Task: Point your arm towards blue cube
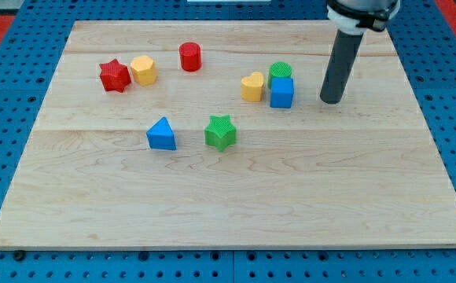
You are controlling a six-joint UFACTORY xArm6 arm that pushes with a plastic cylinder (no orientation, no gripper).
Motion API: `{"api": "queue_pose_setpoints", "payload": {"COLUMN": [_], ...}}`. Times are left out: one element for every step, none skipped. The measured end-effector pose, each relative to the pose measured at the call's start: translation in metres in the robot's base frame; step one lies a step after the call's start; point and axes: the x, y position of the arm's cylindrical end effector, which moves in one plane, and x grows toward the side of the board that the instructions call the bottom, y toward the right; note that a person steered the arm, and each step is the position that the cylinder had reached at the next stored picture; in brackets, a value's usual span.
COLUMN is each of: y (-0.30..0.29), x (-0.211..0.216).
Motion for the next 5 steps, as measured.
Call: {"api": "queue_pose_setpoints", "payload": {"y": [-0.001, -0.01, -0.024, -0.039, -0.05], "x": [0.002, 0.002, 0.002, 0.002, 0.002]}}
